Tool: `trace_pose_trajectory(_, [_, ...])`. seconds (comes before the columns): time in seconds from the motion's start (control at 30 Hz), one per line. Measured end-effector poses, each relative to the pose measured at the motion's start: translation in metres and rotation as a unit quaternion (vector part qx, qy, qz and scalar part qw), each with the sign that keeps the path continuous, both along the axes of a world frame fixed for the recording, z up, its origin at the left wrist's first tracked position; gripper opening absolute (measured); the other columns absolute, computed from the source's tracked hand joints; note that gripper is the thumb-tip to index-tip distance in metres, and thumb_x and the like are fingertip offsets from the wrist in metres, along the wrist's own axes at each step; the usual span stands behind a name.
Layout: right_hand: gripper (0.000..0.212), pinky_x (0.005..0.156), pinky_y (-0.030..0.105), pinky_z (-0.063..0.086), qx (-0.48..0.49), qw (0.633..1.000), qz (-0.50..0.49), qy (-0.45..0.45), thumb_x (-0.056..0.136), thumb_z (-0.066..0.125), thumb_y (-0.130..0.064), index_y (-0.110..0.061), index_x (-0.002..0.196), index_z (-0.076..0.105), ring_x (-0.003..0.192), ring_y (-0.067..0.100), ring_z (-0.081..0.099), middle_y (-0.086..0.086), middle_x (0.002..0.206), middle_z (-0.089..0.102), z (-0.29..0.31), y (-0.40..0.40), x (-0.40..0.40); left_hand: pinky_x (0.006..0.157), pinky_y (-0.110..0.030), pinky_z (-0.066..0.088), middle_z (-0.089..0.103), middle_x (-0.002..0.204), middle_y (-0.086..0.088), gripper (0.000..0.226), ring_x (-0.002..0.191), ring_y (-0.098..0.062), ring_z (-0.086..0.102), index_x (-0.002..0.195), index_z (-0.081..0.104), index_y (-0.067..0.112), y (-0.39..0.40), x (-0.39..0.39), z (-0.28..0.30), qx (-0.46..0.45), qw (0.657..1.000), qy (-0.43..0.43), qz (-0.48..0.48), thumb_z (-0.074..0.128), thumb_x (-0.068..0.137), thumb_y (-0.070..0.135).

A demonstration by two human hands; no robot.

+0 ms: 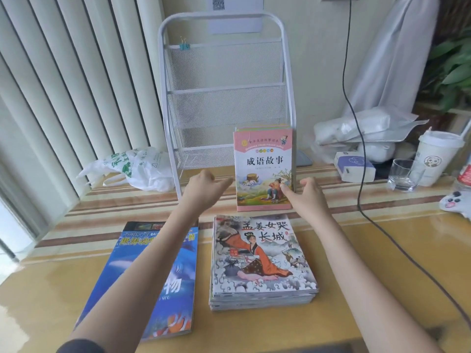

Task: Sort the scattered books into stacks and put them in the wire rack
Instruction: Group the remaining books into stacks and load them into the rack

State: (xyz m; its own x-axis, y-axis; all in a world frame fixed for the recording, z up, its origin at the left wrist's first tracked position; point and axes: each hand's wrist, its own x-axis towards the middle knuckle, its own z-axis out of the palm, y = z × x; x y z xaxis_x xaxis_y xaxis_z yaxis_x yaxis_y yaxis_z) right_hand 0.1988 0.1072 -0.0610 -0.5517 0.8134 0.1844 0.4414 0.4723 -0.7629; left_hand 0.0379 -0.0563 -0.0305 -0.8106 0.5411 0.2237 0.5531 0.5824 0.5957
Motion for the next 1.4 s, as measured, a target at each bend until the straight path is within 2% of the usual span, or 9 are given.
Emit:
trace_pose_trajectory(0.17, [0.081, 0.094, 0.031, 0.035, -0.095, 0.994, 0.013, 0.055, 0.086, 0.061, -0.049, -0.007, 0.144, 0.021, 0.131, 0.027, 0.037, 0.011, 0.148, 0.032, 0.002, 0.034, -0.029, 0.097, -0.043, 0.047, 0.061, 0.121, -0.016, 0.112, 0.112, -0.030, 0.059, 0.126, 0.049, -0.006, 0.069, -0.030, -0.003, 0.066, 0.975, -0.197, -0.082, 0.070, 0.055, 0.078])
trace_pose_trajectory(0.37, [0.069, 0.087, 0.029, 0.041, -0.188, 0.971, 0.063, 0.131, 0.080, 0.064, -0.053, -0.018, 0.134, 0.038, 0.115, 0.016, 0.054, -0.005, 0.125, 0.055, -0.010, 0.069, -0.062, 0.080, -0.034, 0.057, 0.070, 0.108, -0.002, 0.095, 0.093, -0.014, 0.068, 0.118, 0.059, 0.013, 0.110, -0.049, -0.025, 0.202, 0.935, -0.277, -0.085, 0.080, 0.044, 0.070])
trace_pose_trajectory(0.47, [0.057, 0.077, 0.024, 0.046, -0.171, 0.969, 0.060, 0.167, 0.077, 0.067, -0.055, -0.021, 0.120, 0.050, 0.102, 0.010, 0.059, -0.006, 0.113, 0.060, -0.018, 0.075, -0.074, 0.057, -0.021, 0.050, 0.068, 0.110, -0.002, 0.089, 0.091, -0.011, 0.068, 0.120, 0.054, 0.012, 0.117, -0.050, -0.036, 0.238, 0.927, -0.282, -0.071, 0.082, 0.051, 0.062])
trace_pose_trajectory(0.57, [0.038, 0.061, 0.007, 0.044, -0.147, 0.962, 0.050, 0.226, 0.081, 0.069, -0.041, -0.021, 0.110, 0.055, 0.087, -0.006, 0.058, -0.015, 0.097, 0.061, -0.018, 0.070, -0.081, 0.058, -0.016, 0.049, 0.065, 0.109, -0.002, 0.076, 0.089, -0.007, 0.066, 0.119, 0.052, 0.010, 0.121, -0.047, -0.040, 0.271, 0.924, -0.260, -0.066, 0.083, 0.061, 0.049])
trace_pose_trajectory(0.67, [0.030, 0.071, 0.010, 0.044, -0.127, 0.954, 0.058, 0.266, 0.084, 0.067, -0.038, -0.026, 0.109, 0.057, 0.095, -0.003, 0.059, -0.015, 0.101, 0.063, -0.019, 0.064, -0.082, 0.066, -0.019, 0.054, 0.068, 0.108, -0.007, 0.056, 0.089, -0.012, 0.068, 0.121, 0.053, 0.007, 0.122, -0.044, -0.045, 0.296, 0.923, -0.221, -0.110, 0.080, 0.074, 0.025])
trace_pose_trajectory(0.83, [0.045, 0.086, 0.016, 0.044, -0.105, 0.941, 0.095, 0.306, 0.081, 0.063, -0.046, -0.031, 0.121, 0.049, 0.109, 0.001, 0.055, -0.005, 0.121, 0.058, -0.018, 0.057, -0.069, 0.085, -0.031, 0.054, 0.067, 0.109, -0.004, 0.059, 0.100, -0.013, 0.066, 0.119, 0.051, 0.011, 0.108, -0.032, -0.035, 0.325, 0.920, -0.162, -0.146, 0.081, 0.071, 0.026])
trace_pose_trajectory(1.0, [0.074, 0.080, 0.009, 0.044, -0.090, 0.924, 0.157, 0.337, 0.069, 0.065, -0.063, -0.021, 0.127, 0.047, 0.105, -0.003, 0.058, -0.004, 0.119, 0.061, -0.014, 0.045, -0.049, 0.095, -0.042, 0.050, 0.063, 0.117, -0.007, 0.078, 0.111, -0.018, 0.061, 0.127, 0.046, 0.013, 0.083, -0.019, -0.028, 0.293, 0.925, -0.125, -0.208, 0.082, 0.064, 0.041])
trace_pose_trajectory(1.17, [0.097, 0.073, 0.002, 0.042, -0.124, 0.921, 0.194, 0.314, 0.048, 0.061, -0.085, -0.024, 0.123, 0.050, 0.096, -0.013, 0.058, -0.014, 0.111, 0.061, 0.000, 0.032, -0.050, 0.076, -0.016, 0.050, 0.060, 0.101, 0.012, 0.066, 0.084, 0.008, 0.062, 0.112, 0.045, 0.033, 0.063, -0.006, -0.001, 0.383, 0.880, -0.184, -0.211, 0.079, 0.055, 0.039])
trace_pose_trajectory(1.4, [0.098, 0.087, 0.017, 0.047, -0.129, 0.921, 0.187, 0.315, 0.056, 0.059, -0.084, -0.017, 0.128, 0.051, 0.108, 0.002, 0.060, -0.007, 0.114, 0.065, -0.018, 0.032, -0.051, 0.080, -0.019, 0.050, 0.063, 0.102, 0.007, 0.062, 0.089, 0.001, 0.063, 0.107, 0.047, 0.035, 0.074, 0.006, -0.017, 0.427, 0.859, -0.216, -0.184, 0.077, 0.053, 0.043])
